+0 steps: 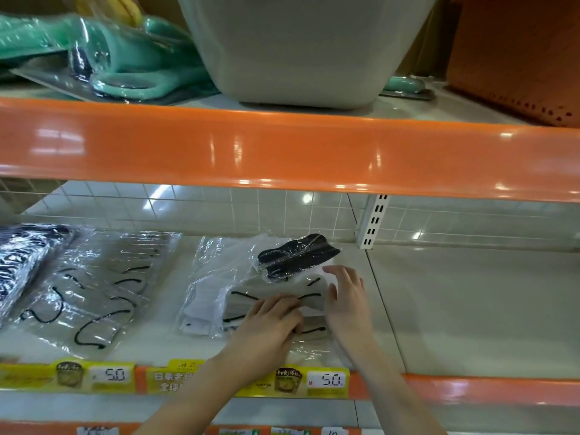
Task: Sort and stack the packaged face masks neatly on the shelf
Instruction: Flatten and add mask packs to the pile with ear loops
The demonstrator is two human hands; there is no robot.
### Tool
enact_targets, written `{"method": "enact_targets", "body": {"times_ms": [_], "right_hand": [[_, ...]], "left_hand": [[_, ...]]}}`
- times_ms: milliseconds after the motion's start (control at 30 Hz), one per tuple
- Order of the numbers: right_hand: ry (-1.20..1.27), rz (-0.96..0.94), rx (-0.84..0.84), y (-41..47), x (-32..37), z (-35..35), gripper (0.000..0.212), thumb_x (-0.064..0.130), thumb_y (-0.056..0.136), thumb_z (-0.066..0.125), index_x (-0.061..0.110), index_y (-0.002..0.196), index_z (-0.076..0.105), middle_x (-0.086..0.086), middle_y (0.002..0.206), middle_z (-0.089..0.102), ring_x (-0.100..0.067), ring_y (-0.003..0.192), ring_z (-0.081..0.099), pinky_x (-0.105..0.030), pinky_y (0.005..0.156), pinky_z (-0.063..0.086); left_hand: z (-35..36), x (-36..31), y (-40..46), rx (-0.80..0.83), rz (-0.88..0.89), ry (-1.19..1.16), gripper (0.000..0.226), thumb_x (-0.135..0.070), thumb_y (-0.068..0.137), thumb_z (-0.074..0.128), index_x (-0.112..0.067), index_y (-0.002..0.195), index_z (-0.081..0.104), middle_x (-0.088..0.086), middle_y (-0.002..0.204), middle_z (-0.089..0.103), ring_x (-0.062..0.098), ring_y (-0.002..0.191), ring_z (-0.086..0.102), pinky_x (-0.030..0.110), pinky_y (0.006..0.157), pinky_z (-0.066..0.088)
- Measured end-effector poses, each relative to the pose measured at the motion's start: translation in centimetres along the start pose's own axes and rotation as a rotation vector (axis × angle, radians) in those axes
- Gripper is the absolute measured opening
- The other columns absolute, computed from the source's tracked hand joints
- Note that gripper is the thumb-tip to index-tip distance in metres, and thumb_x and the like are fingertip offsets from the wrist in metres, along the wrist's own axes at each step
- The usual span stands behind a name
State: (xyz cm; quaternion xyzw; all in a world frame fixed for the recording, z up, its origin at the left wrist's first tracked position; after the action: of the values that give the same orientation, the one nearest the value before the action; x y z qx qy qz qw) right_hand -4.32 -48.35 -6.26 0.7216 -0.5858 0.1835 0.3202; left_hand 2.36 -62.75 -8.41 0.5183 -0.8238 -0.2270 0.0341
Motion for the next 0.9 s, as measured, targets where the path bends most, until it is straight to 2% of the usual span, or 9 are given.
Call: {"method": "enact_targets", "body": {"times_ms": [67, 133, 200, 267, 367, 500, 600, 700, 900], "right_hand": [[0.005, -0.05, 0.016, 0.4, 1.0, 0.1, 0.039, 0.004, 0.092, 0.047, 0.023, 0.124, 0.056, 0.004, 0.129, 0.049, -0.018, 0.117, 0.043, -0.03, 0.097, 0.037], [-0.034, -0.125, 0.039, 1.0, 2.1, 0.5, 0.039, 0.003, 0.091, 0.047, 0.022, 0.122, 0.058, 0.004, 0.126, 0.052, -0.018, 0.118, 0.044, -0.027, 0.098, 0.033], [-0.056, -0.156, 0.095, 1.6, 2.6, 1.2, 0.043, 0.001, 0.089, 0.047, 0.021, 0.124, 0.058, 0.003, 0.13, 0.051, -0.018, 0.123, 0.041, -0.025, 0.1, 0.03], [-0.109, -0.141, 0.218, 2.1, 2.7, 2.3, 0.053, 0.0, 0.087, 0.049, 0.022, 0.134, 0.049, 0.005, 0.143, 0.04, -0.015, 0.133, 0.031, -0.026, 0.106, 0.029], [-0.161, -0.116, 0.371, 2.3, 2.9, 3.7, 0.068, 0.0, 0.086, 0.053, 0.021, 0.147, 0.032, 0.004, 0.157, 0.02, -0.015, 0.143, 0.016, -0.029, 0.114, 0.017], [-0.244, -0.116, 0.468, 2.4, 3.1, 5.5, 0.065, 0.006, 0.095, 0.041, 0.022, 0.153, 0.016, 0.0, 0.16, 0.009, -0.015, 0.147, 0.007, -0.032, 0.118, 0.008], [-0.323, -0.125, 0.422, 2.5, 2.9, 6.3, 0.052, 0.017, 0.1, 0.037, 0.019, 0.15, 0.025, -0.002, 0.156, 0.024, -0.016, 0.144, 0.018, -0.033, 0.118, 0.014], [-0.391, -0.148, 0.303, 2.7, 3.5, 6.3, 0.041, 0.02, 0.097, 0.043, 0.022, 0.138, 0.042, 0.001, 0.136, 0.048, -0.019, 0.128, 0.039, -0.035, 0.107, 0.029], [-0.539, -0.177, 0.239, 3.2, 4.5, 7.1, 0.022, 0.02, 0.094, 0.049, 0.024, 0.114, 0.056, 0.001, 0.115, 0.055, -0.02, 0.112, 0.048, -0.033, 0.092, 0.034]], "left_hand": [[-0.1, -0.8, 0.0, -0.017, 0.018, -0.076, 0.016, -0.022, 0.081, 0.044, -0.03, 0.091, 0.054, -0.007, 0.118, 0.063, 0.019, 0.113, 0.055, 0.038, 0.087, 0.053], [-0.1, -1.1, 0.1, -0.003, 0.0, -0.157, 0.029, -0.022, 0.082, 0.042, -0.034, 0.107, 0.051, -0.011, 0.123, 0.06, 0.016, 0.116, 0.052, 0.033, 0.096, 0.044], [-0.1, -0.9, 0.2, 0.004, -0.054, -0.203, 0.033, -0.021, 0.084, 0.039, -0.031, 0.114, 0.048, -0.007, 0.122, 0.06, 0.016, 0.116, 0.049, 0.026, 0.099, 0.036], [-0.2, 0.0, 0.2, 0.031, -0.215, -0.301, 0.032, -0.018, 0.083, 0.036, -0.019, 0.111, 0.052, 0.002, 0.112, 0.061, 0.02, 0.107, 0.052, 0.028, 0.093, 0.038], [-1.0, 1.8, 0.5, -0.025, -0.432, -0.447, 0.022, -0.015, 0.089, 0.038, -0.01, 0.105, 0.052, 0.002, 0.1, 0.056, 0.018, 0.09, 0.051, 0.031, 0.077, 0.041], [-0.7, 3.7, 1.2, 0.033, -0.521, -0.334, 0.023, -0.014, 0.099, 0.042, -0.014, 0.119, 0.051, 0.0, 0.118, 0.05, 0.016, 0.108, 0.049, 0.026, 0.087, 0.04], [-0.2, 4.8, 1.1, 0.054, -0.597, -0.284, 0.026, -0.014, 0.099, 0.04, -0.017, 0.124, 0.049, 0.0, 0.123, 0.048, 0.015, 0.114, 0.044, 0.024, 0.087, 0.038], [0.1, 5.4, 0.6, 0.059, -0.626, -0.285, 0.026, -0.014, 0.099, 0.04, -0.018, 0.122, 0.049, 0.0, 0.122, 0.049, 0.014, 0.112, 0.044, 0.027, 0.088, 0.041], [-0.7, 6.7, 0.9, 0.095, -0.537, -0.136, 0.031, -0.016, 0.096, 0.042, -0.021, 0.125, 0.049, -0.007, 0.131, 0.049, 0.015, 0.125, 0.036, 0.025, 0.099, 0.03]]}}
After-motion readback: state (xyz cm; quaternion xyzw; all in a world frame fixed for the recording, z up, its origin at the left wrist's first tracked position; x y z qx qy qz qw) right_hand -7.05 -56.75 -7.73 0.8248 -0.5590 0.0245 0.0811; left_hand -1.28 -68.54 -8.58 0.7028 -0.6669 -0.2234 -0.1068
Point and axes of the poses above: each hand's wrist, its own y-axis towards the middle knuckle, its own z-axis out of the palm, x = y × z, the point moved 4 cm from there along y, towards the middle knuckle
